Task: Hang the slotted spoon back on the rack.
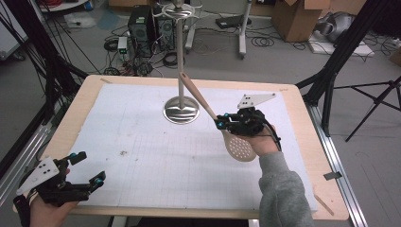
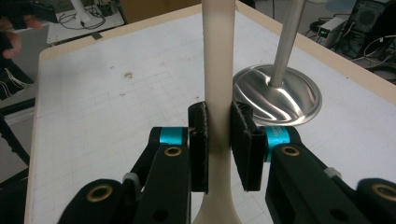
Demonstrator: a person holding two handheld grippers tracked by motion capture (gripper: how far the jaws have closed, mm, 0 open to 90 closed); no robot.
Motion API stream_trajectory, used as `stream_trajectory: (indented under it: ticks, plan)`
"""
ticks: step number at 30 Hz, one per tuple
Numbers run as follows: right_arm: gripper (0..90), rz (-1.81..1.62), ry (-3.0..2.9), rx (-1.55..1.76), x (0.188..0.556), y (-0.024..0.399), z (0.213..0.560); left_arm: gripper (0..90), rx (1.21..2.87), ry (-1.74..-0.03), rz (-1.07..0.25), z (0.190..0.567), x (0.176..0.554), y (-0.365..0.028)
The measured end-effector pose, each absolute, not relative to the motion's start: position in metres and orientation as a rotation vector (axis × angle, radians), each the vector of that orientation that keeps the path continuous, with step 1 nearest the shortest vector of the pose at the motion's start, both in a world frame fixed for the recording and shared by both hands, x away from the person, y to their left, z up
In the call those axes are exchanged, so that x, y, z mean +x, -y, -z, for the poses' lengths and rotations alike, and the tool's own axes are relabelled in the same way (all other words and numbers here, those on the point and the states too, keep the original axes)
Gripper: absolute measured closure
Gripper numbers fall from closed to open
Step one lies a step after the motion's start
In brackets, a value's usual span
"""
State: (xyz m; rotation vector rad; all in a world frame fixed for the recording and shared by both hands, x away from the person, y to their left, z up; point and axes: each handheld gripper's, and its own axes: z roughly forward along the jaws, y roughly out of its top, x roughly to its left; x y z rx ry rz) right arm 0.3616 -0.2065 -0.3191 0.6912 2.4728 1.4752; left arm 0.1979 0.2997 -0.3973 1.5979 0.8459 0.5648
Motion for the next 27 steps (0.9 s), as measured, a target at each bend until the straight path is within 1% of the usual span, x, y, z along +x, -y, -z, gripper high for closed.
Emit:
stream_trajectory:
  ticks: [27]
  plan:
    - [78.1,-1.511,-2.411,0.696,0.372,0.217,0.296,1.8,1.591,-0.85,-0.565,0.397,0.197,-0.303]
